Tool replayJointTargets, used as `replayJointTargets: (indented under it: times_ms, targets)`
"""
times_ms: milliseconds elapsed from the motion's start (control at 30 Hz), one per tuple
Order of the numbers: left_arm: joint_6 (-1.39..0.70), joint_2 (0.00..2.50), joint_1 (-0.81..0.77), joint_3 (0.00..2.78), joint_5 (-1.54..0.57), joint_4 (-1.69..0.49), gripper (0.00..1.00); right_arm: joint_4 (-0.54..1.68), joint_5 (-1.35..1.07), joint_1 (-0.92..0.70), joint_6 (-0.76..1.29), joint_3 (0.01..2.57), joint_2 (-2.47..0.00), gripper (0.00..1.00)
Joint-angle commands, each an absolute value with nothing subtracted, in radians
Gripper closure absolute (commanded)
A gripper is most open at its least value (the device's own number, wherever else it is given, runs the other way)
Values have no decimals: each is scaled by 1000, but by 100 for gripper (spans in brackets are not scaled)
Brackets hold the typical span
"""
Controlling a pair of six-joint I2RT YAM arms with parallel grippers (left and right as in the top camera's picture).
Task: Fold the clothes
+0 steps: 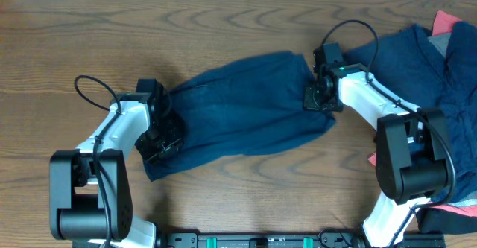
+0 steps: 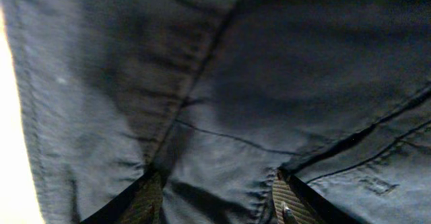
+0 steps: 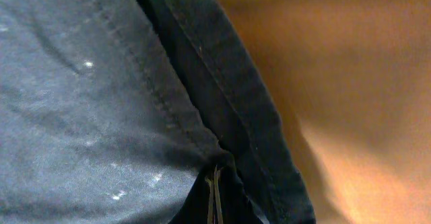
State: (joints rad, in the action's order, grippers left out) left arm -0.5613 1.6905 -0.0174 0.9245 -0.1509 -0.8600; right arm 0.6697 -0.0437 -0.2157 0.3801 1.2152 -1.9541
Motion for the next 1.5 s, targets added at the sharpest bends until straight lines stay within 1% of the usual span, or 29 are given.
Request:
replayJointTargets:
  times_ms: [0,100,133,167,200,233,267,367,400,467,600,700,767,900,1033,1267,1300,1333,1367,1400,1433,1467]
  targets:
    - [-500,1628,-19,922,-117,-885,45,735,26,-209,414,1159,-1992,99]
    - [-485,1543,-19,934,-115,-879,46,741,18,-217,414,1159,-1936,98]
    - [-477,1509,-19,941,-115,-860,44,737,17,-217,414,1161,-1906,95]
    - [-468,1480,-19,945,-115,-835,41,728,13,-217,414,1164,-1877,87]
    - [-459,1452,-19,947,-115,-804,35,705,3,-217,414,1168,-1843,61]
    - [-448,1420,-18,947,-112,-755,28,675,-17,-216,414,1172,-1809,25]
    - [-445,1401,-18,947,-102,-720,25,646,-37,-216,406,1176,-1782,23]
    - [-445,1385,-15,947,-78,-622,21,545,-144,-215,350,1187,-1709,30]
    - [-446,1394,-12,947,-79,-604,21,532,-171,-215,351,1195,-1699,33]
    - [-446,1427,-6,947,-84,-576,20,536,-193,-214,362,1224,-1695,34]
    - [-447,1527,24,951,-101,-533,18,539,-220,-213,425,1266,-1715,33]
    - [-449,1596,65,963,-154,-501,18,542,-227,-207,469,1289,-1729,31]
    - [-449,1618,93,968,-178,-472,18,542,-234,-202,496,1299,-1739,30]
    - [-437,1628,128,968,-191,-396,18,536,-263,-188,509,1309,-1757,32]
    - [-437,1630,131,968,-192,-336,18,536,-266,-189,509,1309,-1765,31]
    - [-438,1674,114,967,-196,-347,19,535,-207,-191,542,1309,-1769,30]
    - [-438,1681,113,967,-196,-353,23,533,-200,-191,551,1309,-1769,30]
    - [-438,1687,112,967,-196,-357,34,530,-195,-191,558,1309,-1769,30]
    - [-438,1691,112,967,-197,-362,51,526,-186,-191,562,1309,-1769,31]
    - [-438,1693,112,967,-199,-367,75,523,-171,-191,569,1309,-1771,32]
    - [-438,1692,112,967,-199,-377,94,521,-151,-191,586,1309,-1777,32]
    - [-438,1687,112,967,-206,-385,94,516,-146,-191,596,1309,-1782,33]
